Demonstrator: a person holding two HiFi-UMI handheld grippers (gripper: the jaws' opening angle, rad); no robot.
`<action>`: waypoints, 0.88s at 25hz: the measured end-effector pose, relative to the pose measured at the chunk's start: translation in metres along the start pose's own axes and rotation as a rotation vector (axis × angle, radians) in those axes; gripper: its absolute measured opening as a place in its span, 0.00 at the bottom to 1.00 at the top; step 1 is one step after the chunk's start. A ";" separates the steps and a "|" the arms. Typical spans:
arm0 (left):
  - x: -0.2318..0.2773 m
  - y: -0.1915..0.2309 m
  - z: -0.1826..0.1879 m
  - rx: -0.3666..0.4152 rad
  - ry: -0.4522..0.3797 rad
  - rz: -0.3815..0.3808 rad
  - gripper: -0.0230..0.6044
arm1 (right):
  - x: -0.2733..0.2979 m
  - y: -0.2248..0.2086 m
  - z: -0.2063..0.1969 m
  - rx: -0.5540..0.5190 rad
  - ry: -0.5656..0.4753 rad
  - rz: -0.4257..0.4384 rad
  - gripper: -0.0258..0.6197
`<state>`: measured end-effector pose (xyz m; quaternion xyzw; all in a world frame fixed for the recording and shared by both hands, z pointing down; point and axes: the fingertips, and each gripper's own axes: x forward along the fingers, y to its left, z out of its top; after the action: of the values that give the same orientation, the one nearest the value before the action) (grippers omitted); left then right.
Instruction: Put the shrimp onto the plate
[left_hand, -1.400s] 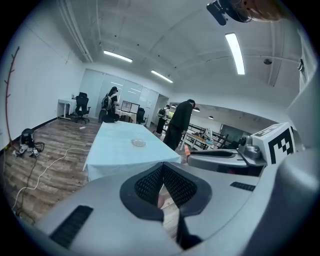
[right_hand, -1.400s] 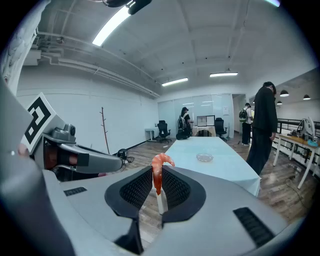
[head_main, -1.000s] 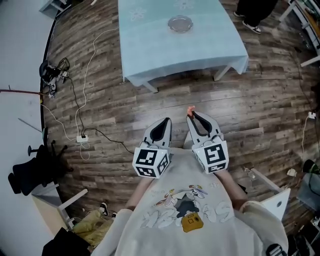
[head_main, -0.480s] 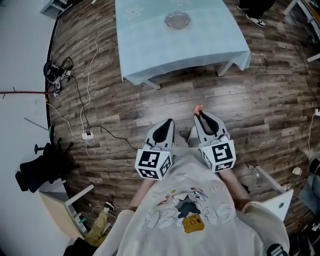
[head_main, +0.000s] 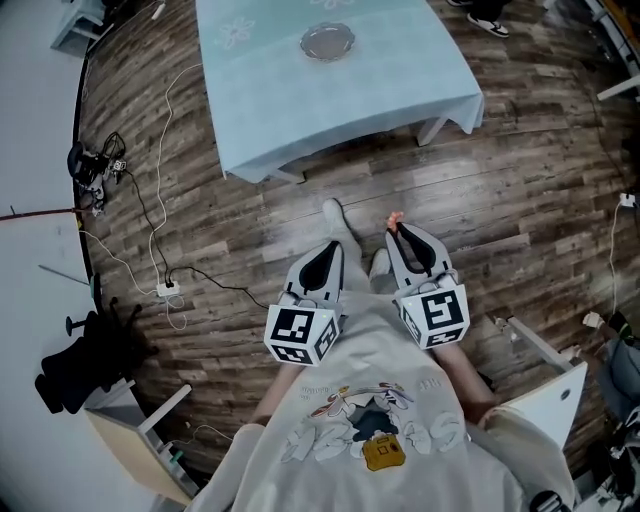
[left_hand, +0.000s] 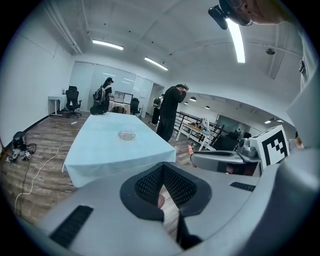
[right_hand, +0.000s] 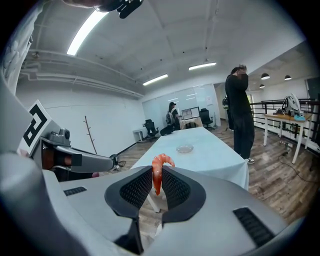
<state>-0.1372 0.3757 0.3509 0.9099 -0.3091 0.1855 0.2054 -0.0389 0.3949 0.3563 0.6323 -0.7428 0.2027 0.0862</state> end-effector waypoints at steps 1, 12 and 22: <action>0.007 0.003 0.002 -0.007 0.005 -0.011 0.05 | 0.005 -0.002 0.002 0.000 0.006 -0.006 0.16; 0.075 0.068 0.069 -0.005 -0.019 -0.105 0.05 | 0.095 -0.024 0.049 0.004 0.029 -0.077 0.16; 0.116 0.144 0.132 -0.006 -0.045 -0.164 0.05 | 0.178 -0.032 0.109 -0.003 0.018 -0.154 0.16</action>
<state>-0.1153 0.1498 0.3304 0.9354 -0.2388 0.1466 0.2156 -0.0266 0.1850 0.3324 0.6854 -0.6916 0.2002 0.1091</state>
